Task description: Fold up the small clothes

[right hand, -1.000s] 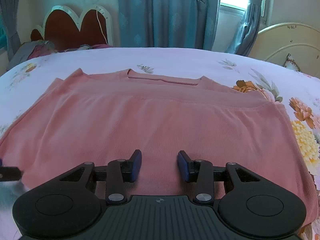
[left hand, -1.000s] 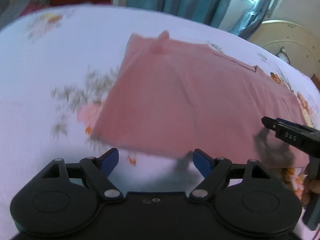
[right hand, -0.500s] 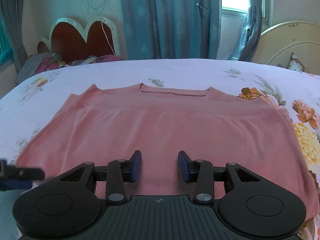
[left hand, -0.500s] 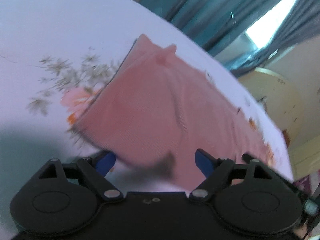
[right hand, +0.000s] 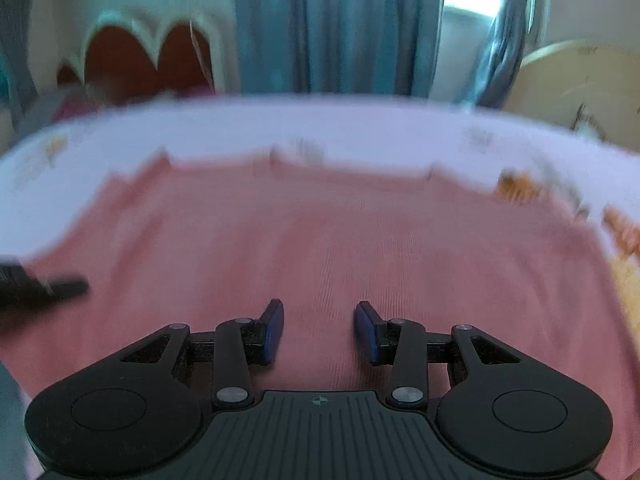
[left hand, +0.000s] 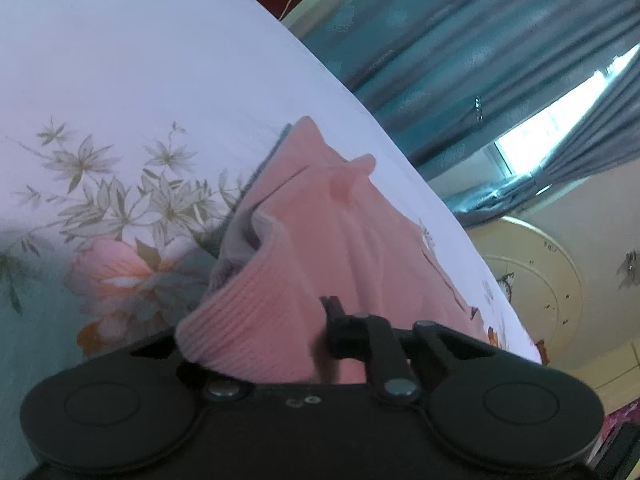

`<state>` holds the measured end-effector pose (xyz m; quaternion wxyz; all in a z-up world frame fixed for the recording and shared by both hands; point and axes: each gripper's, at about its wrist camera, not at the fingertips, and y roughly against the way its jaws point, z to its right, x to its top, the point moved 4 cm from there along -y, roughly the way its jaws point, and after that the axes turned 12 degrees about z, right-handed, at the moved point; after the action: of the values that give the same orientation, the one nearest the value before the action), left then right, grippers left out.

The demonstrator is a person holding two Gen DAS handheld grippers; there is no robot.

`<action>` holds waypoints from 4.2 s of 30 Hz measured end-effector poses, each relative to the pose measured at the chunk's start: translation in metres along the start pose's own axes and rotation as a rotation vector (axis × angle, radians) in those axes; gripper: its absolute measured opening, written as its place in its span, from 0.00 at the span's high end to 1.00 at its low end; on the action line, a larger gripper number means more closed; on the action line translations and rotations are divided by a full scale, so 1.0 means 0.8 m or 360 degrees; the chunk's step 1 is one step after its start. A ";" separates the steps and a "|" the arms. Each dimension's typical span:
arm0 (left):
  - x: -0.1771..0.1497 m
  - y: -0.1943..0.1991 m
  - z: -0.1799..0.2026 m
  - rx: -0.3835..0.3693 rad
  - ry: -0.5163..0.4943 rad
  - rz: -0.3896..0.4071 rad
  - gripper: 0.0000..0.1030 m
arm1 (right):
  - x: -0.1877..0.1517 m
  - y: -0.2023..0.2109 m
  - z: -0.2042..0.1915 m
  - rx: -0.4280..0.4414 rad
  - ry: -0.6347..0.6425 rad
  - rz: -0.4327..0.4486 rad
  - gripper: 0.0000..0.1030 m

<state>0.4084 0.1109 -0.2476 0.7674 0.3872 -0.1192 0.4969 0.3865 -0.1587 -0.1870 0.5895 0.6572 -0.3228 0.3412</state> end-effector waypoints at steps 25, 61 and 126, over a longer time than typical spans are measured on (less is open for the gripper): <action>-0.018 0.030 0.185 -0.0121 -0.0599 0.0246 0.91 | 0.029 0.040 0.100 0.0215 -0.0367 0.0108 0.61; -0.177 0.056 0.274 -0.0244 -0.1243 -0.0027 0.45 | -0.010 0.033 0.295 0.0309 -0.0784 -0.0043 0.61; -0.134 -0.050 0.340 -0.0276 -0.1250 -0.0056 0.57 | 0.058 0.103 0.289 -0.0051 -0.0291 0.0205 0.90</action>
<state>0.4464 -0.1630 -0.1446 0.7017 0.4835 -0.4383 0.2860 0.3602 -0.3977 -0.1198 0.5449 0.6539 -0.4222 0.3119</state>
